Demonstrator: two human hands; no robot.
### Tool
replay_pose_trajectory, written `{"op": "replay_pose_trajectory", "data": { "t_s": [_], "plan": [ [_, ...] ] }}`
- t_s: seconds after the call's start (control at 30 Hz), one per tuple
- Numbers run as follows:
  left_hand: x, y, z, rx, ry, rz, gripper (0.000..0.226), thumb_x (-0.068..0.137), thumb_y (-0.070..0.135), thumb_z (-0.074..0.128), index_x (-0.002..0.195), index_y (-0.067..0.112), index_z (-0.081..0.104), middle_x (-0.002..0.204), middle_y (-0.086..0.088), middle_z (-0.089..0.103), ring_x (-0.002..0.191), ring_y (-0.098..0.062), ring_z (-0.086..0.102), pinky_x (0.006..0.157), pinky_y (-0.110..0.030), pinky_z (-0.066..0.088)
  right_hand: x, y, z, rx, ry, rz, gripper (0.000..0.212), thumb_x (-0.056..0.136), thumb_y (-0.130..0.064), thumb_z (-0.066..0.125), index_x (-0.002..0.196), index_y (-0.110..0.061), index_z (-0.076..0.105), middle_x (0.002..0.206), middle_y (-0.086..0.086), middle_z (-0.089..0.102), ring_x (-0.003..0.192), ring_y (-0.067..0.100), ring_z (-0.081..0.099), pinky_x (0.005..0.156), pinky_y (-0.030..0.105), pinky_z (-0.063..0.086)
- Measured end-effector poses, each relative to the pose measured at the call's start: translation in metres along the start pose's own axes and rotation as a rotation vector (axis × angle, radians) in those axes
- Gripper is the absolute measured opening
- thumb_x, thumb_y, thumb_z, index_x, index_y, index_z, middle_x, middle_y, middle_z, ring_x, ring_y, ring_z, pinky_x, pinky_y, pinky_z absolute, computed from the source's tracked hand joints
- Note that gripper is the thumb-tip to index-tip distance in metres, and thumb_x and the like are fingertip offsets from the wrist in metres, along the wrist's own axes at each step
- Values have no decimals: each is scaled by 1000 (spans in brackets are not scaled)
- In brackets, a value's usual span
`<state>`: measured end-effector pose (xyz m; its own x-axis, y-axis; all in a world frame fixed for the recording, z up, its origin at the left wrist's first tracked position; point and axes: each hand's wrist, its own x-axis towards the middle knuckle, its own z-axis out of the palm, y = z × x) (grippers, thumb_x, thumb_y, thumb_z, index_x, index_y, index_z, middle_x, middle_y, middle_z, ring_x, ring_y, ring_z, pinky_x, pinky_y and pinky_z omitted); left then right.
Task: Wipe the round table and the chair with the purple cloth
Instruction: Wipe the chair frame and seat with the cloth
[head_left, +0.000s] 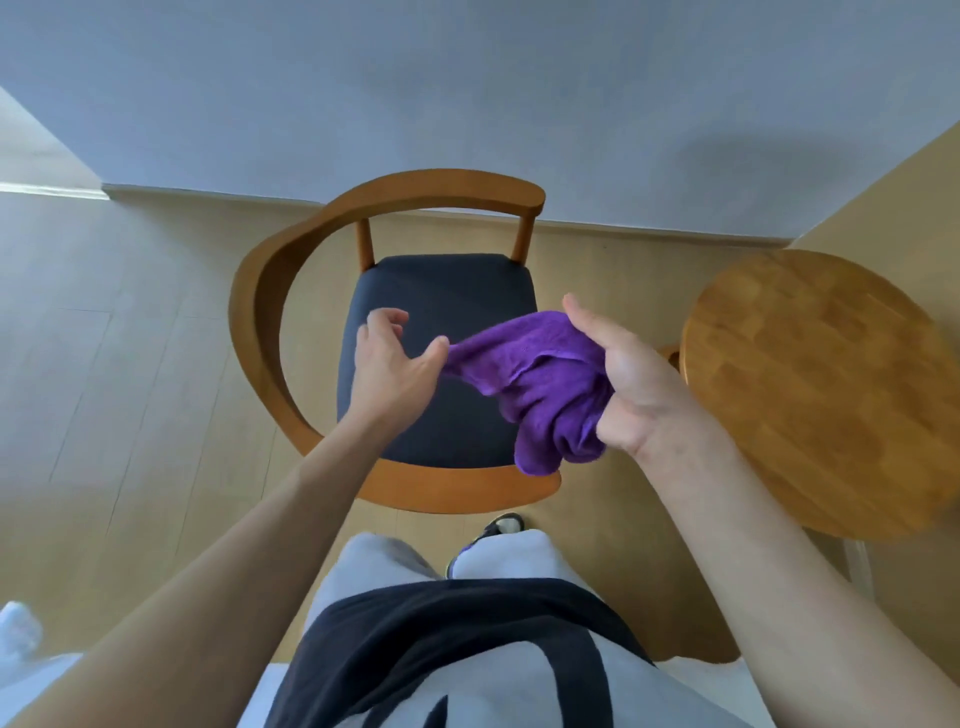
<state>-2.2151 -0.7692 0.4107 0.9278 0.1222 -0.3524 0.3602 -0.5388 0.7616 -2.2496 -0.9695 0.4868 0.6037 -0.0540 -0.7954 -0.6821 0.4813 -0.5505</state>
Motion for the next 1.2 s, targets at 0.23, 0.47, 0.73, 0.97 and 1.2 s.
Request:
{"op": "replay_pose_trajectory", "data": {
  "t_s": [0.23,0.47,0.73,0.97,1.2],
  "plan": [
    [-7,-35,15,-38,-467,-189,35,85,4,66,118,12,60,112,-6,67,93,-14,64,74,-29,56,0,-20,28,198,-85,-59,12,83,4,65,79,-6,61,75,7,59,72,19,61,80,36,57],
    [29,-45,-14,20,-560,-8,26,81,22,81,103,10,71,95,-4,75,89,-17,69,84,-35,57,-8,-18,50,288,-84,-241,37,71,5,66,109,4,62,102,17,66,101,31,69,92,39,59],
    [79,-54,-78,-183,-446,11,8,101,24,58,101,18,63,96,-1,73,93,-15,69,86,-32,54,12,33,30,-66,390,-357,35,95,11,53,115,-16,62,120,10,68,109,27,70,88,40,59],
    [83,-51,-95,-132,-424,133,10,107,22,46,108,18,56,100,-5,69,95,-18,67,86,-30,55,34,105,-6,-650,673,-227,19,106,-13,48,123,-16,57,119,4,63,102,19,62,78,31,55],
    [69,-70,-84,143,-343,153,14,104,18,51,103,15,65,90,-1,70,85,-18,68,70,-30,57,38,173,-31,-399,344,75,112,72,-46,90,158,-33,19,141,5,50,118,27,61,97,42,54]
  ]
}}
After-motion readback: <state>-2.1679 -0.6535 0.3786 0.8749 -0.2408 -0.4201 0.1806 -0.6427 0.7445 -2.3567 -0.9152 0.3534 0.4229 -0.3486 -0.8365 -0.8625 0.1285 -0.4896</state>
